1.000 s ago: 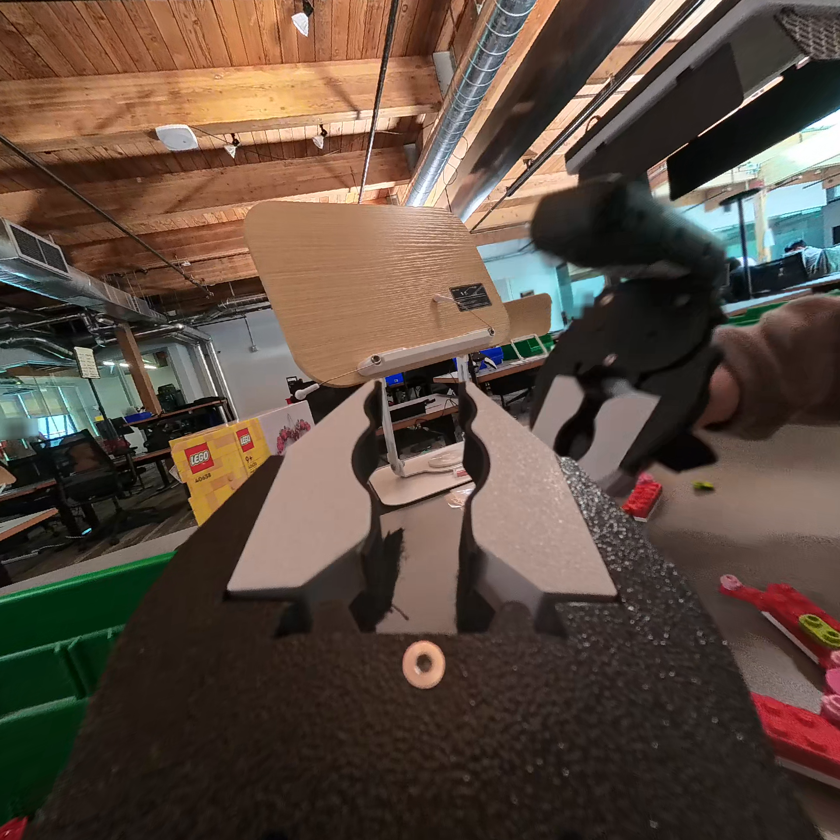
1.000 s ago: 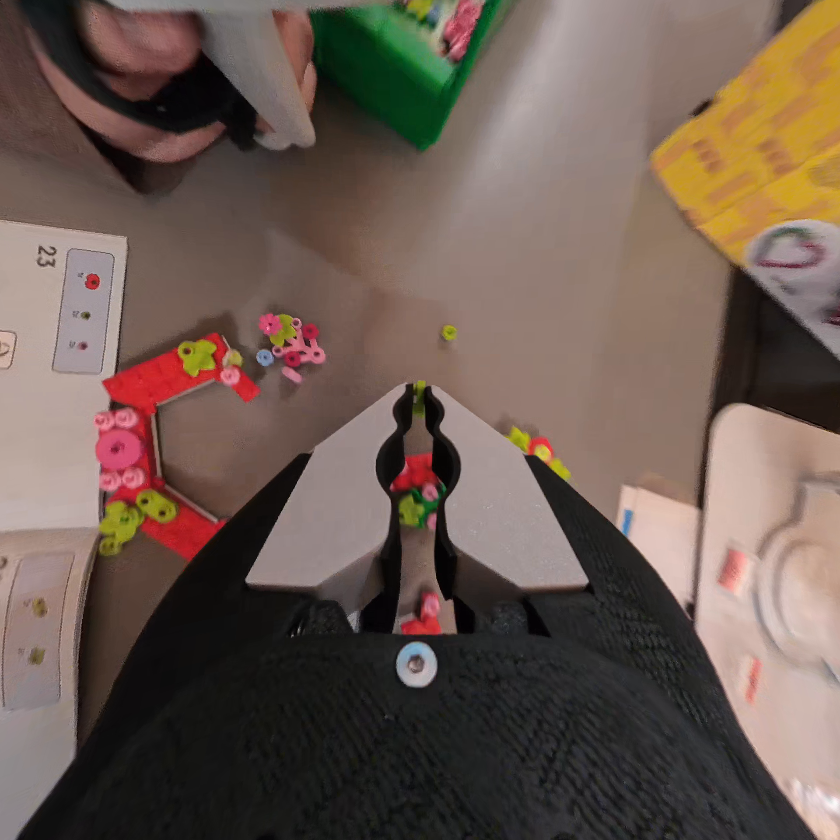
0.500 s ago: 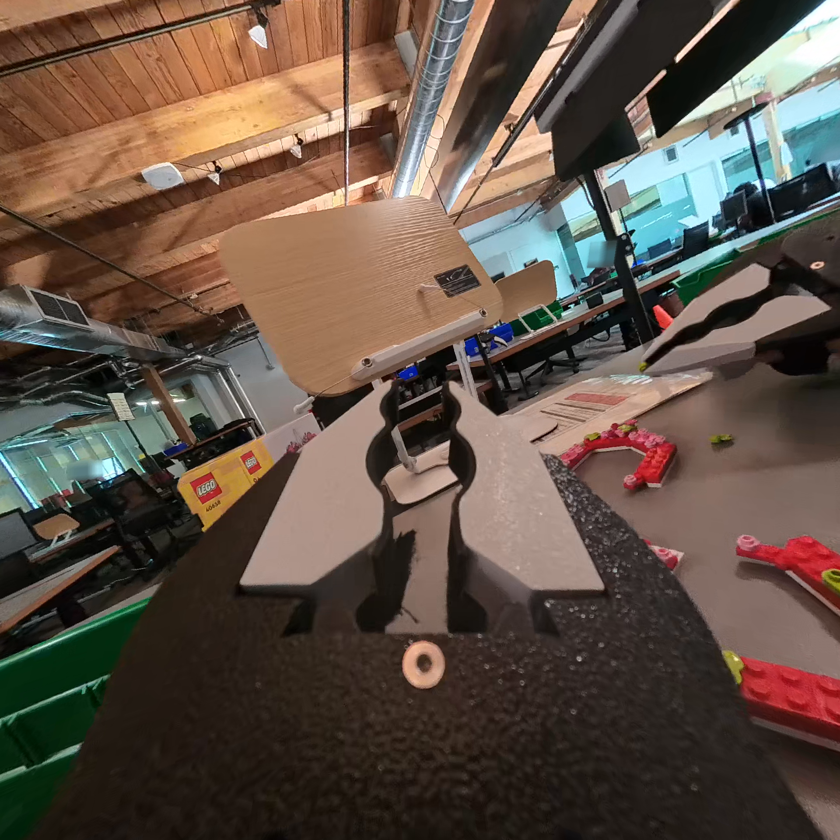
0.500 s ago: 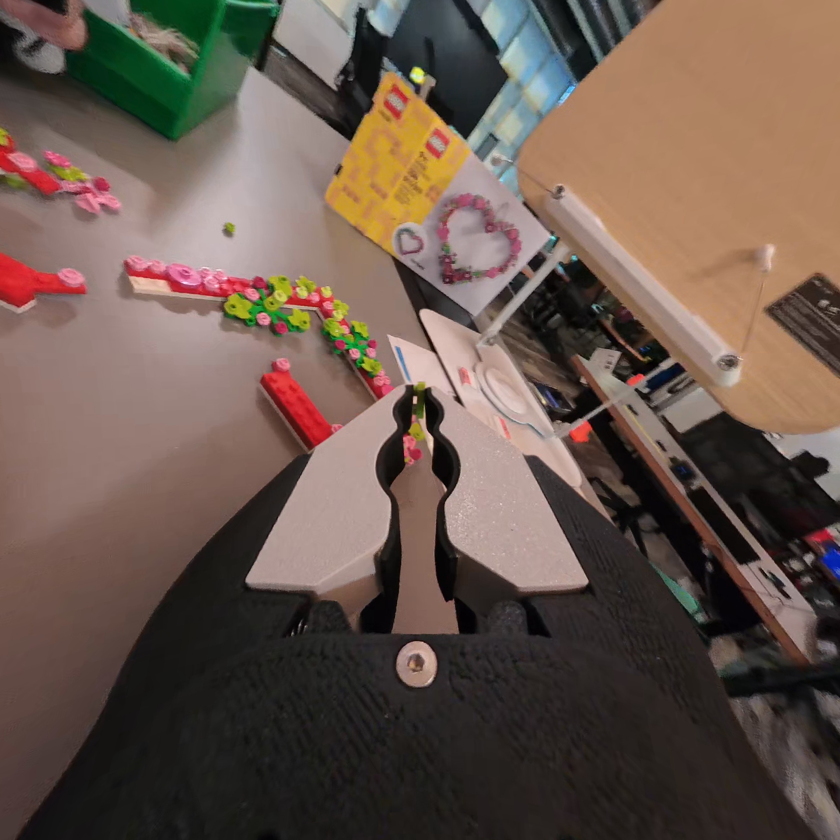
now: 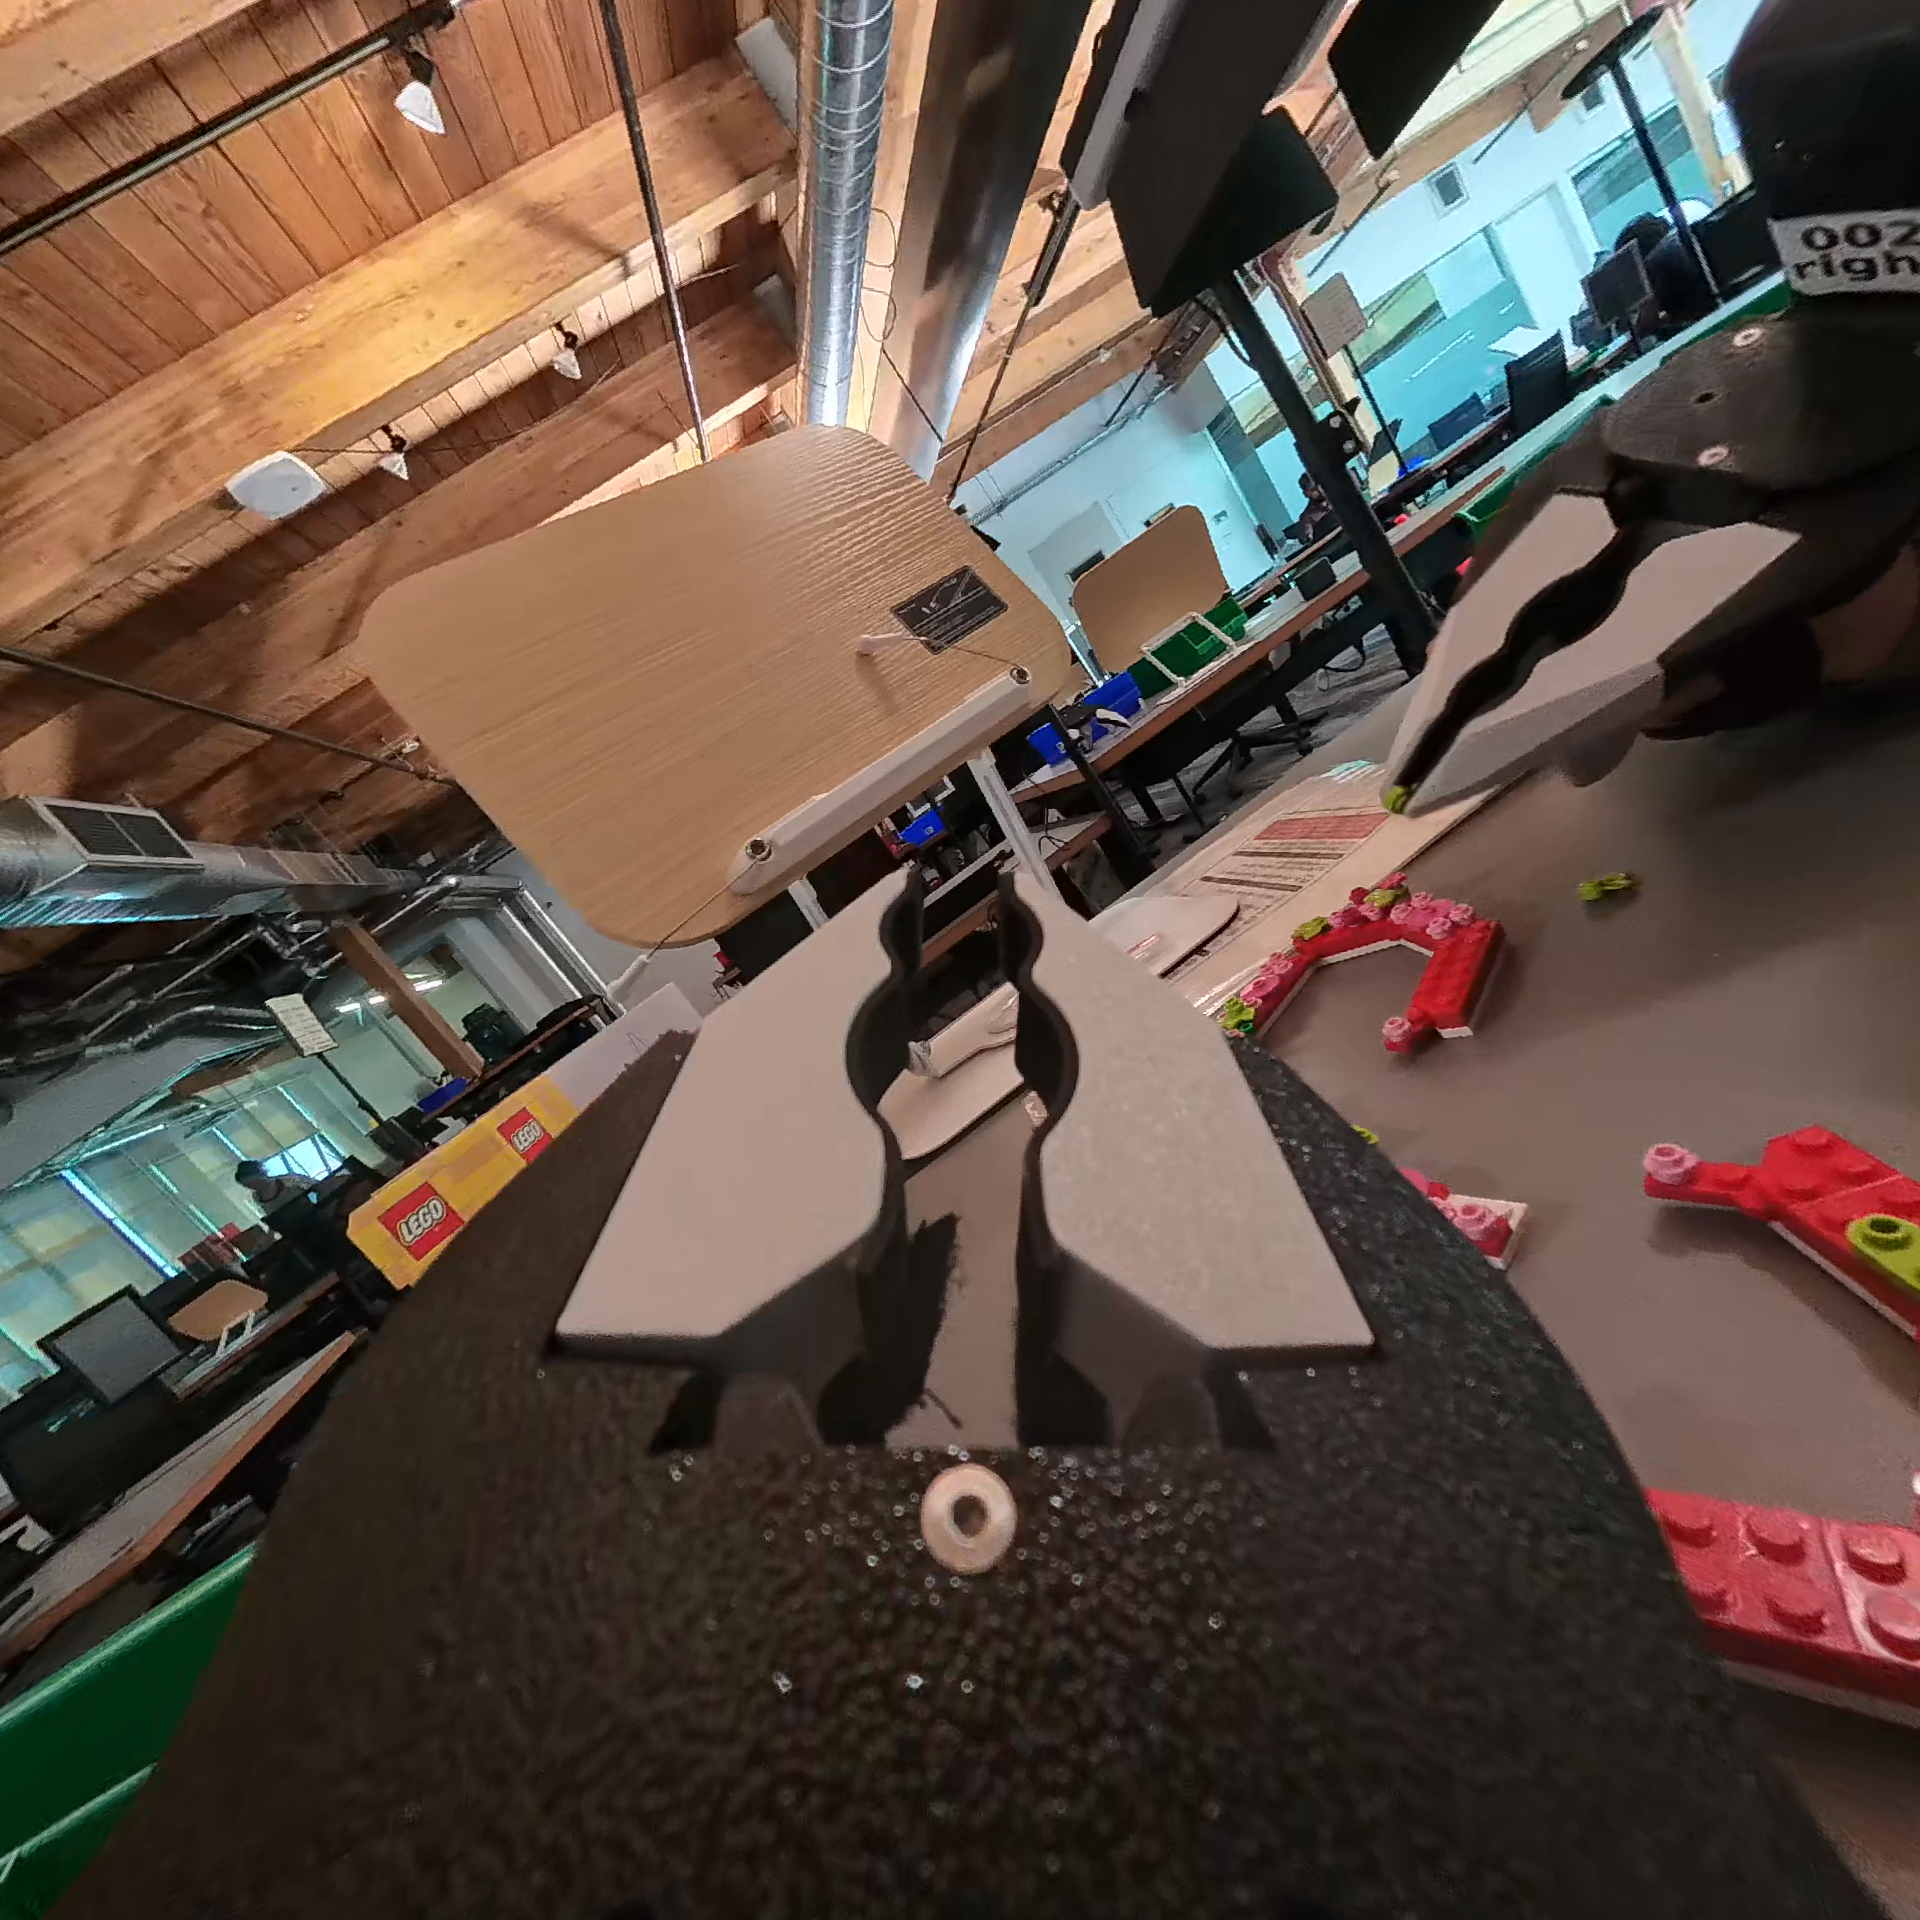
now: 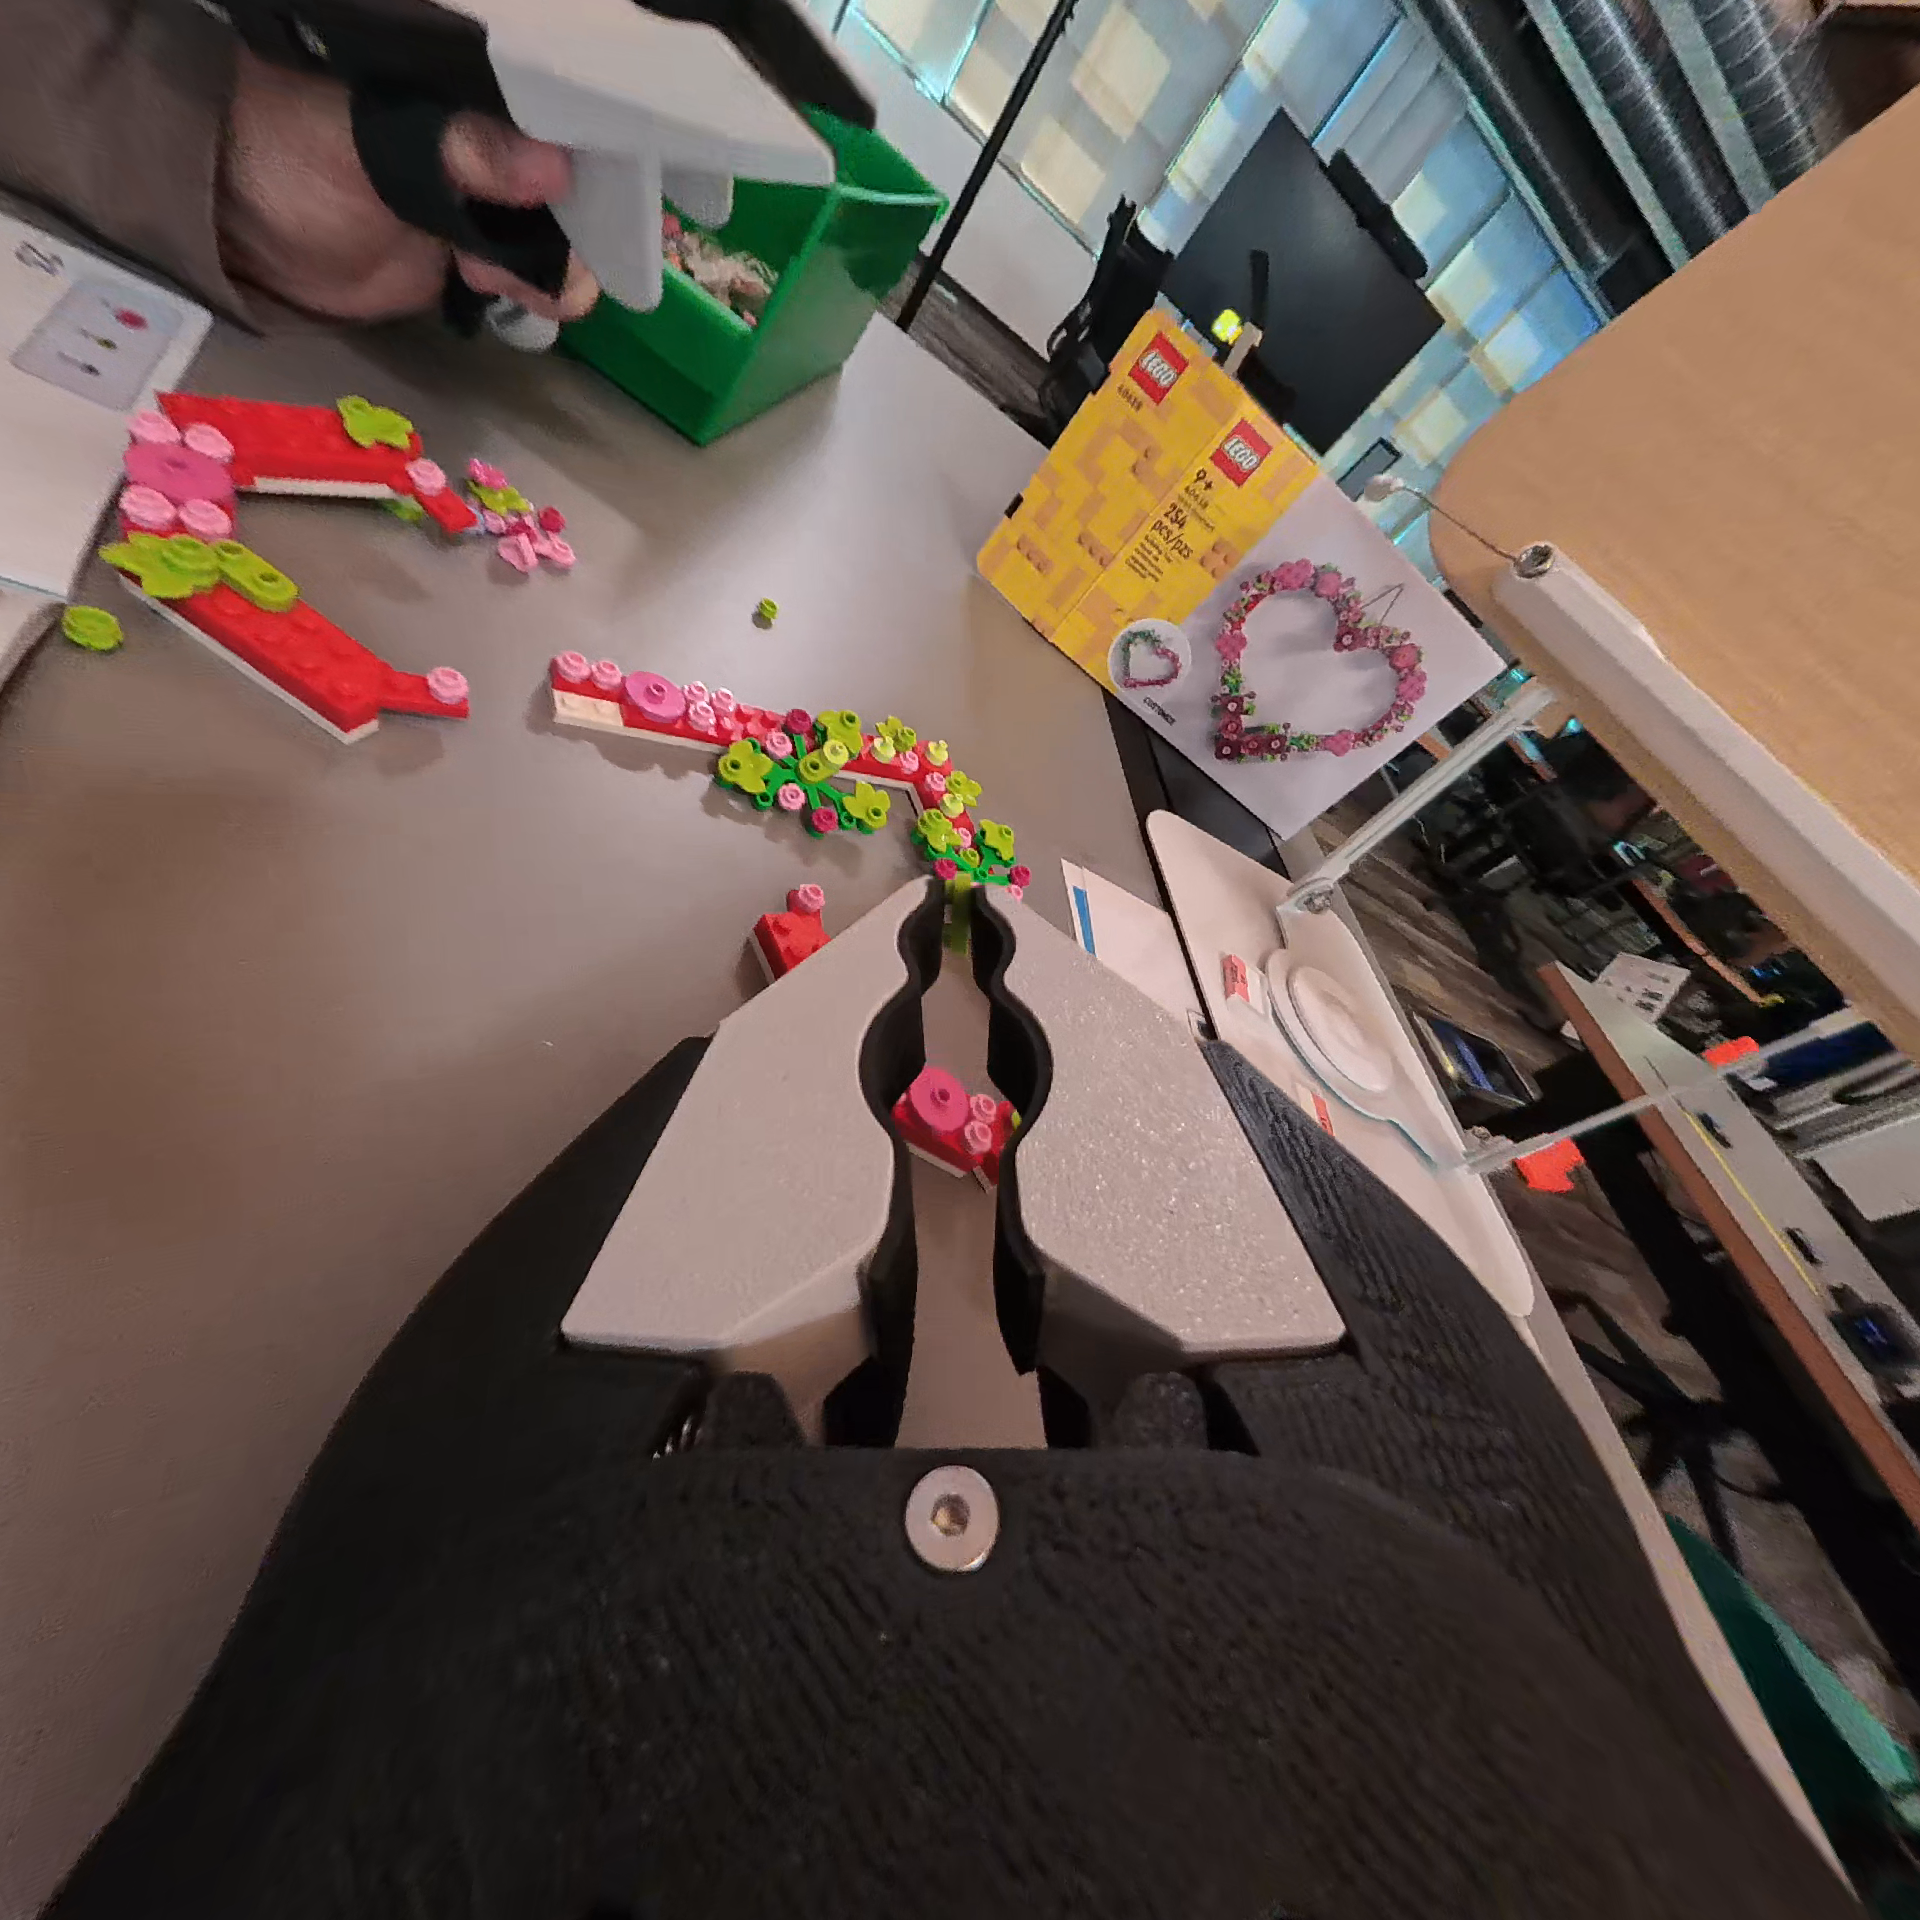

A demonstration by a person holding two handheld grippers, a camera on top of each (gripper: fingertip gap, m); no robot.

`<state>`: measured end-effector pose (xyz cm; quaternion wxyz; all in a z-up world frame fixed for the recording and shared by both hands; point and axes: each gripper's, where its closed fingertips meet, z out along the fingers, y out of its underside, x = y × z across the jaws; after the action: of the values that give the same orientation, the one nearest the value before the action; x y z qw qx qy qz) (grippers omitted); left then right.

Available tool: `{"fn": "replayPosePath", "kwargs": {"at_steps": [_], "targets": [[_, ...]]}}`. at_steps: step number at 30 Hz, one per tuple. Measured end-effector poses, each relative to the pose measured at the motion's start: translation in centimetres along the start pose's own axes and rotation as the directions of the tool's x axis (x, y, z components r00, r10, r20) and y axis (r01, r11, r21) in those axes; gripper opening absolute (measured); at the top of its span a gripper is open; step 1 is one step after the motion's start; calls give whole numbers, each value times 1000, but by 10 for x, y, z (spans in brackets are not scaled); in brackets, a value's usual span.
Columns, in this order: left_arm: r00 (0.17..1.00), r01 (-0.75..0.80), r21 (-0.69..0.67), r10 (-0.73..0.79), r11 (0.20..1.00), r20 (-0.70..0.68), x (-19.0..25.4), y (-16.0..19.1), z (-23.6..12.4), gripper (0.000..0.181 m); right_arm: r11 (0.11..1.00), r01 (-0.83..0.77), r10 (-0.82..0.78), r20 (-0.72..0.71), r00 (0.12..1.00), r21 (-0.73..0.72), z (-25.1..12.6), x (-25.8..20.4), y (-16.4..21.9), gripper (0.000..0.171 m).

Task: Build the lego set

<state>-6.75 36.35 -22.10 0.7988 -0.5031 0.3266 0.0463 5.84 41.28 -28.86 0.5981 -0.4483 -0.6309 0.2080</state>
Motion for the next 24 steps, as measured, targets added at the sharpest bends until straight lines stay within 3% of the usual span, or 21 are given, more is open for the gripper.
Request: {"fn": "replayPosePath", "kwargs": {"at_steps": [11,13,16,18,21,24], "targets": [[996,20,48,-16,999,-92,15,-8,-1,13,996,-53,52,12,999,66,-5,4,-8,2],[994,37,59,-31,998,-101,15,-9,-2,13,992,-88,91,-37,995,87,-9,15,-9,2],[992,71,73,-63,995,-113,14,-11,-3,13,979,-133,170,-262,950,152,-29,58,-7,3],[988,98,86,-87,991,-131,15,-13,-3,13,966,-182,235,-333,913,184,-42,76,-3,3],[982,125,98,-108,987,-156,17,-15,-2,13,958,-250,282,-307,909,141,-40,79,10,3],[978,122,108,-100,987,-183,23,-17,0,14,963,-270,267,-119,956,-5,-24,55,17,3]]}}
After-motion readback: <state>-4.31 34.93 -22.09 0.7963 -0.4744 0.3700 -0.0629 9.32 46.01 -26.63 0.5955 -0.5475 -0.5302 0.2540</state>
